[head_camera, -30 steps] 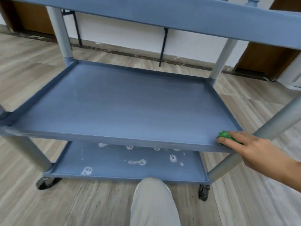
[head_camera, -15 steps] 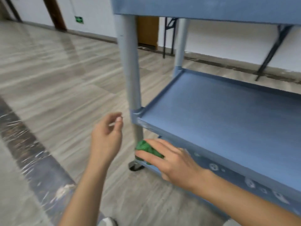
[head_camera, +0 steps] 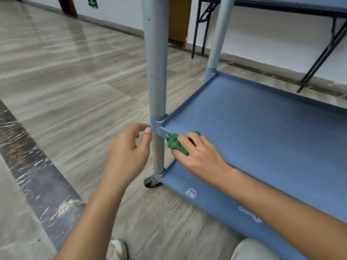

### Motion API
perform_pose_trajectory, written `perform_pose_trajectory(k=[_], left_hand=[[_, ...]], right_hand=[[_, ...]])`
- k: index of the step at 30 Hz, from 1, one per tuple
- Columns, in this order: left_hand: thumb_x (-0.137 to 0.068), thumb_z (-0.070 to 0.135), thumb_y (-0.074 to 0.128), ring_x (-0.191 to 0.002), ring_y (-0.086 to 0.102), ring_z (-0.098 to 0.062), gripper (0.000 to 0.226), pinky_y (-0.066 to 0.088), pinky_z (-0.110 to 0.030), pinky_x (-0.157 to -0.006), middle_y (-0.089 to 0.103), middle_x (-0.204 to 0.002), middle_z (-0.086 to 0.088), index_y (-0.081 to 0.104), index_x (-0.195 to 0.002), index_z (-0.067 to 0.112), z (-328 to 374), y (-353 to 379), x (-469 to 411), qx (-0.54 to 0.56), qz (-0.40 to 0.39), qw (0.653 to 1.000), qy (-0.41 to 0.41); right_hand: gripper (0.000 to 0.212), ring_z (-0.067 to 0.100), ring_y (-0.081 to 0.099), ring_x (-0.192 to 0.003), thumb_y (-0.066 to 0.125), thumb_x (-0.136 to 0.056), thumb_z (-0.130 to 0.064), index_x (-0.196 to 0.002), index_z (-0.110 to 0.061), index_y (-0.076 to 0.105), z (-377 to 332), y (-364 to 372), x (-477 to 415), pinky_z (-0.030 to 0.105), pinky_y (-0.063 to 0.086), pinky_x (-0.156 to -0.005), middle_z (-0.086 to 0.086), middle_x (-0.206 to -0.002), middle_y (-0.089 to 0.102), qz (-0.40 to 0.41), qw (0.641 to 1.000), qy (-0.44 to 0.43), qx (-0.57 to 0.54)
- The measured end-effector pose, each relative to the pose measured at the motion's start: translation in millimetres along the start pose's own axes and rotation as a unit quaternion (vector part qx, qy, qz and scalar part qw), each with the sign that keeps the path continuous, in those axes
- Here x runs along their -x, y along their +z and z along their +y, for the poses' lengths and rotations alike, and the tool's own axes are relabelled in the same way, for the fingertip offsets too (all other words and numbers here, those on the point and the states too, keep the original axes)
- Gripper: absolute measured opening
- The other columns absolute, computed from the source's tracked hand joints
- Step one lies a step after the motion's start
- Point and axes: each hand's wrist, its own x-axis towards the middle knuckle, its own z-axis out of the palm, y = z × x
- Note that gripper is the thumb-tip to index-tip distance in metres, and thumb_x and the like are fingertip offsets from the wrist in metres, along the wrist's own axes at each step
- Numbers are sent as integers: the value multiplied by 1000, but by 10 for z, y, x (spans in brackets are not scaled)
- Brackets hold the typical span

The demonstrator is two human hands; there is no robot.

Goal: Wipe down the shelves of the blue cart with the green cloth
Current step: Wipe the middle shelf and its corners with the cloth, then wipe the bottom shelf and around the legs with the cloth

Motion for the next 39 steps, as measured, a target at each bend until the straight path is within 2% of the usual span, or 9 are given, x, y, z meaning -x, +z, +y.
perform_pose_trajectory(k=[7,15,21,24,27,29,32,35,39], left_hand=[[-101,44,47,-105,63,-4,26,52,-40,-88,69,-108,21,67,-114,35,155,208,70,-32,-38,999,23],[-99,41,54,-94,66,-20,23,53,-46,-90,72,-103,7,69,-112,30,259,600,228,-51,-116,990,64],[-95,32,62,-81,62,4,8,45,-29,-74,70,-90,23,70,-97,33,466,993,382,-41,-176,976,123],[-93,27,67,-77,63,16,7,43,-6,-72,74,-84,21,72,-94,31,555,1205,507,-42,-241,955,168],[-90,23,70,-80,64,17,9,39,4,-72,72,-83,28,73,-90,32,609,1408,767,-10,-346,921,178],[-90,27,70,-83,69,8,7,43,-1,-73,74,-87,23,74,-90,32,629,1560,990,13,-418,892,170],[-91,33,67,-89,71,-4,10,50,-12,-78,76,-94,13,76,-92,27,707,1773,1312,44,-509,848,137],[-85,42,68,-95,71,-8,17,53,-20,-87,77,-100,7,76,-96,32,906,1934,1600,125,-541,828,74],[-80,54,76,-113,65,-5,47,52,-27,-98,70,-123,16,67,-120,31,1119,2102,1803,190,-563,804,5]], right_hand=[[31,37,64,-87,44,-100,1,-95,-12,72,275,-376,1266,40,48,-63,17,-107,69,-44,999,-2,16],[36,38,55,-102,51,-94,3,-111,-18,75,678,-1097,2973,43,55,-71,20,-117,69,-103,992,61,46],[51,44,53,-106,39,-90,11,-128,-16,59,952,-1707,4352,55,46,-87,27,-132,57,-188,961,171,110],[63,49,57,-101,34,-81,15,-130,-17,56,1000,-2032,4831,56,48,-87,30,-129,59,-259,925,249,125],[46,47,60,-103,48,-85,1,-123,-17,68,884,-2262,5022,49,46,-94,22,-126,58,-209,890,403,34],[27,26,65,-110,52,-100,-22,-118,-25,72,794,-2414,4928,30,47,-97,1,-125,64,-124,828,540,-91],[31,14,71,-105,69,-91,-26,-120,-35,70,710,-2473,4632,19,56,-81,-6,-117,73,14,589,710,-386],[35,29,70,-108,61,-92,-20,-126,-21,68,727,-2392,4278,30,60,-79,16,-123,70,106,367,715,-585],[46,33,65,-116,60,-94,-25,-134,-5,61,702,-2082,3863,38,56,-93,21,-134,63,100,207,615,-755]])
